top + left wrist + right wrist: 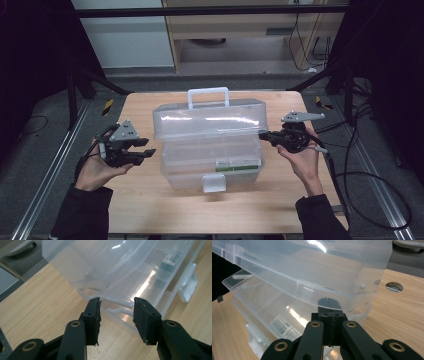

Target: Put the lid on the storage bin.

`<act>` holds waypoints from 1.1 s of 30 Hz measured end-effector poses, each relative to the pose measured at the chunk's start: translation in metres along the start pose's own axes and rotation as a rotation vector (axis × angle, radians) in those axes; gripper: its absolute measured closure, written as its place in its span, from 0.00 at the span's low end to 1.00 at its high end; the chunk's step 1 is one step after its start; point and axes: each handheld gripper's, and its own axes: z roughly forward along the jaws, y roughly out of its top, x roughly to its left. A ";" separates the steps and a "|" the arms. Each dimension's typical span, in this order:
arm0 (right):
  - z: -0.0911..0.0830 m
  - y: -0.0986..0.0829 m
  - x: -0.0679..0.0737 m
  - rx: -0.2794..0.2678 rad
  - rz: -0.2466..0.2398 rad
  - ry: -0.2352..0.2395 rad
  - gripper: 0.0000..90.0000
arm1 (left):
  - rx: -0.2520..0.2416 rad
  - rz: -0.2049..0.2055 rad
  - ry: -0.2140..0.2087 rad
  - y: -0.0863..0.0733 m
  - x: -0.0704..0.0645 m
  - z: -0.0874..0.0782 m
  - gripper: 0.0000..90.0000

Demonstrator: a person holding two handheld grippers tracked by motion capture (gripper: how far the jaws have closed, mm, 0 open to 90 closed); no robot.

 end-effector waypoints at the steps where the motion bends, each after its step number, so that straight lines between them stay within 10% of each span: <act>1: 0.000 -0.001 0.000 -0.001 0.001 -0.002 1.00 | 0.000 -0.004 0.008 -0.001 0.001 -0.001 0.62; 33: -0.012 -0.039 -0.004 0.019 0.016 -0.031 1.00 | -0.067 -0.184 0.121 -0.034 0.019 0.013 0.56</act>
